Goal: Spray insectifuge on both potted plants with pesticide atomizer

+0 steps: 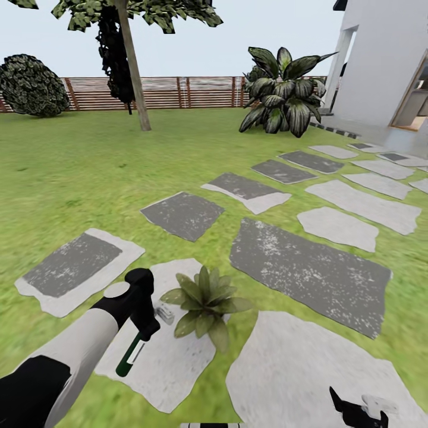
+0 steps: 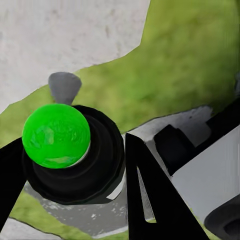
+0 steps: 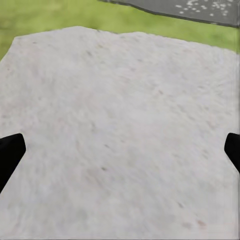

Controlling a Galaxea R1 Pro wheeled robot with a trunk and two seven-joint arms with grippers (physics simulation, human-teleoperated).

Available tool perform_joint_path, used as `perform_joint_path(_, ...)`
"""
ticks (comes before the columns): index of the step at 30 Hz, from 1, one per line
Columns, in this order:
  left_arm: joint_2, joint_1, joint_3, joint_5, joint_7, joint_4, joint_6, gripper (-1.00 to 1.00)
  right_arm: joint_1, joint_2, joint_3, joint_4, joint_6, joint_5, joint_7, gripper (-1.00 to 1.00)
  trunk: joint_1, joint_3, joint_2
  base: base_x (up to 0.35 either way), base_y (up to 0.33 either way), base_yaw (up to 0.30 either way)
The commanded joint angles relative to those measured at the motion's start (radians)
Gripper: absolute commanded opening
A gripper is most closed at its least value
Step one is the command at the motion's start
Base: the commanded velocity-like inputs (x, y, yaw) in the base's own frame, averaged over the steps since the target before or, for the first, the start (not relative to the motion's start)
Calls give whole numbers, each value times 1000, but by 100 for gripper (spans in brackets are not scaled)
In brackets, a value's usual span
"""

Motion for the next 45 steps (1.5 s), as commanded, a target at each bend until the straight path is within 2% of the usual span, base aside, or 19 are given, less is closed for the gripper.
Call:
perform_joint_path(1, 1, -1, -5, -7, -9, -2, 16, -100, -1, 0, -8, 1, -2, 3, 8, 100, 0, -1, 0, 225, -95, 0)
perform_joint_path(10, 0, -15, -6, -7, -16, -1, 27, -100, -1, 0, -8, 1, -2, 3, 8, 100, 0, -1, 0, 70, -14, 0)
perform_joint_path(16, -2, -128, -4, -4, -18, 11, 31, -100, -1, 0, -8, 1, -2, 3, 8, 100, 0, -1, 0, 0, 0, 2)
perform_joint_path(18, -1, -139, -4, -4, -28, 14, 31, -100, -1, 0, -8, 1, -2, 3, 8, 100, 0, -1, 0, 0, 0, 80)
perform_joint_path(21, 0, -133, -3, -5, -48, 16, 26, -100, -1, 1, -8, 1, -2, 3, 8, 100, 0, -1, 0, 0, 0, 216)
perform_joint_path(29, 0, -127, -7, -8, -54, 17, 22, -100, -1, 1, -8, 1, -2, 3, 8, 100, 0, -1, 0, 72, -46, 260)
perform_joint_path(36, 0, -128, -7, -11, -54, 17, 23, -100, -1, 0, -8, 1, -2, 3, 8, 100, 0, -1, 0, 183, -205, 33)
perform_joint_path(41, 0, -125, -10, -13, -54, 20, 25, -100, -1, 0, -8, 1, -2, 3, 8, 100, 0, -1, 0, -116, -250, 26)
perform_joint_path(45, 3, -80, -9, -14, -47, 43, 25, -100, -1, 0, -8, 1, -2, 3, 8, 100, 0, -1, 0, -218, -172, 185)
